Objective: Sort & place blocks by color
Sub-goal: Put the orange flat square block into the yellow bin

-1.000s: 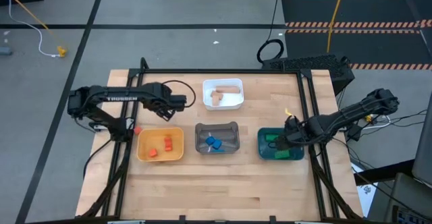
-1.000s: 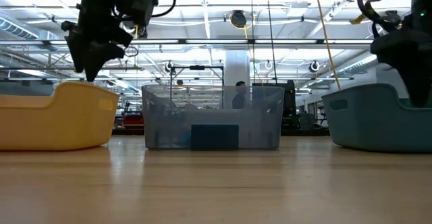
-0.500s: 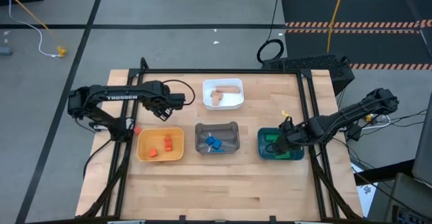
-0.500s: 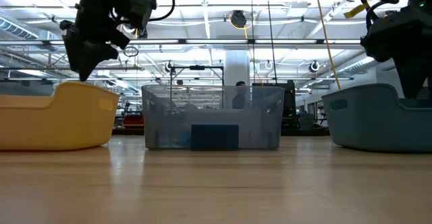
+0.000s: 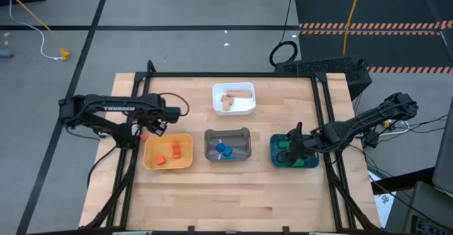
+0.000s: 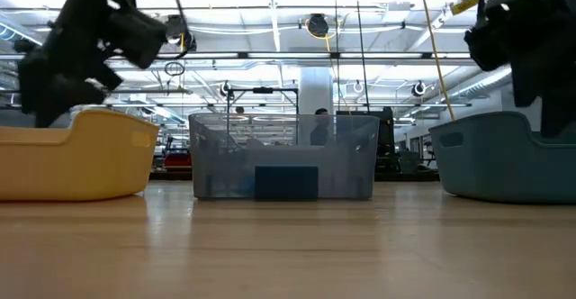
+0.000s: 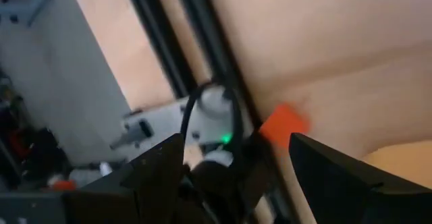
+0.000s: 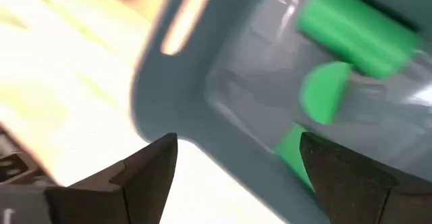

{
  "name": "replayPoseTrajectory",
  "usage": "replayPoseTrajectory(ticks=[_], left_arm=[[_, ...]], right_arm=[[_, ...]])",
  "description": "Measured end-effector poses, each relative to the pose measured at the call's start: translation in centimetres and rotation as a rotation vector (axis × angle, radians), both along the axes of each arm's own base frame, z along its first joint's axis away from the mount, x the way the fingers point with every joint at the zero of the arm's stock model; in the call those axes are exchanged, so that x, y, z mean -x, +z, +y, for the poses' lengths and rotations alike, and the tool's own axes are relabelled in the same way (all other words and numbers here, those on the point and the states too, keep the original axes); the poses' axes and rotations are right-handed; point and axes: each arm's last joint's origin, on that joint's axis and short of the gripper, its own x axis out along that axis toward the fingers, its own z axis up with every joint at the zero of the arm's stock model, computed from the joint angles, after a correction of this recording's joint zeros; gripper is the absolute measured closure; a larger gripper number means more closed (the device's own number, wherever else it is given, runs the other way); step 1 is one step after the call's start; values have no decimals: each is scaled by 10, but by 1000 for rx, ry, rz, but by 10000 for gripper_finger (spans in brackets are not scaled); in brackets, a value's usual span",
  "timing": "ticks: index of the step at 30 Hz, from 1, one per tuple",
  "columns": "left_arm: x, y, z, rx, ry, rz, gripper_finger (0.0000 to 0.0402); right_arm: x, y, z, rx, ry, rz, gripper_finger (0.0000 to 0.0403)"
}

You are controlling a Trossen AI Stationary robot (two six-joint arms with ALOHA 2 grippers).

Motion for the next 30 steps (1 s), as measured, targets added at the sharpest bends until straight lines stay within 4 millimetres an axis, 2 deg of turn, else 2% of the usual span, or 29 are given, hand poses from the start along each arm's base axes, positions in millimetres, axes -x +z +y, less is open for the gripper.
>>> replayPoseTrajectory(ticks=[6, 10, 15, 18, 24, 26, 28, 30], left_arm=[[2, 2, -6, 54, -106, -50, 131], [2, 3, -7, 53, -77, -80, 131], [-10, -1, -4, -85, 78, -225, 131], [-22, -2, -1, -180, 85, -344, 131], [-34, -3, 3, -252, 137, -479, 131], [-25, -1, 5, -343, 207, -401, 131], [-16, -1, 5, -421, 360, -351, 131], [-21, -1, 7, -477, 532, -449, 131]], right_arm=[[-12, 7, 4, -51, 0, -137, 101], [-19, 13, 7, -88, 0, -236, 101], [-28, 21, 10, -131, 0, -354, 101], [-32, 26, 12, -155, 0, -418, 101], [-37, 33, 14, -187, 0, -505, 101], [-38, 34, 14, -193, 0, -520, 101], [-38, 35, 14, -195, 0, -525, 101], [-38, 35, 14, -194, 0, -524, 101]])
